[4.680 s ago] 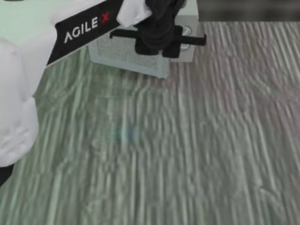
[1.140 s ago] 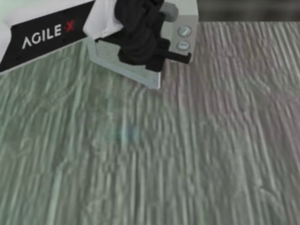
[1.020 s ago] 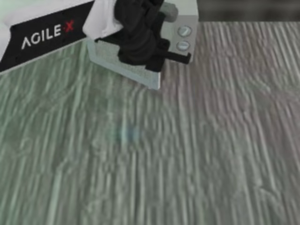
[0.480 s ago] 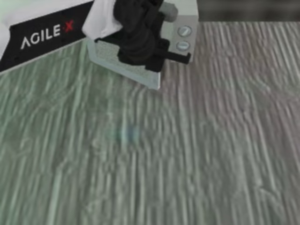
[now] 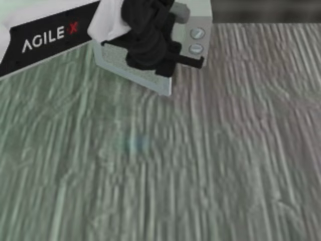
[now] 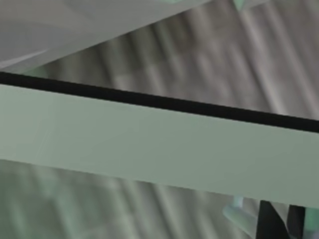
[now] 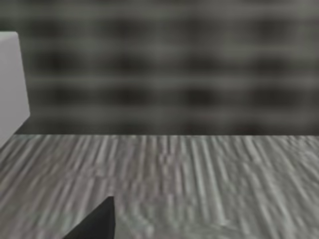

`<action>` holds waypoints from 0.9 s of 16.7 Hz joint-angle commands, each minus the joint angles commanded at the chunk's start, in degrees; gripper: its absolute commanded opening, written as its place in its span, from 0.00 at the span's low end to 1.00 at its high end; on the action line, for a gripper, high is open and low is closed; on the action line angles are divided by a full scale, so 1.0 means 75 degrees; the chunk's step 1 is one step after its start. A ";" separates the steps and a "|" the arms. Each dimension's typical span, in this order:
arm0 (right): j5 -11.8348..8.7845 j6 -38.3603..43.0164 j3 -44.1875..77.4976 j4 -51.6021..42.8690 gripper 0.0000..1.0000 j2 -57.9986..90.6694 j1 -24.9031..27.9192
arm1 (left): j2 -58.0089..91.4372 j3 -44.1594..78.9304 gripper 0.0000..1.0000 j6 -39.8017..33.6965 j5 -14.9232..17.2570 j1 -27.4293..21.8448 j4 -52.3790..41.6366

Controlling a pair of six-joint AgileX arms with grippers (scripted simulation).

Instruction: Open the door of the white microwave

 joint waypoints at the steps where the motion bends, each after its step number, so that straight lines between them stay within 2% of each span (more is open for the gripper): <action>1: 0.0000 0.0000 0.0000 0.0000 1.00 0.0000 0.0000 | 0.0000 0.0000 0.00 0.0000 0.0000 0.0000 0.0000; 8: 0.0000 0.0000 0.0000 0.0000 1.00 0.0000 0.0000 | 0.0007 -0.0047 0.00 -0.0004 0.0058 -0.0042 0.0010; 15: 0.0000 0.0000 0.0000 0.0000 1.00 0.0000 0.0000 | -0.0638 -0.0922 0.00 0.0978 0.0565 0.0252 0.0338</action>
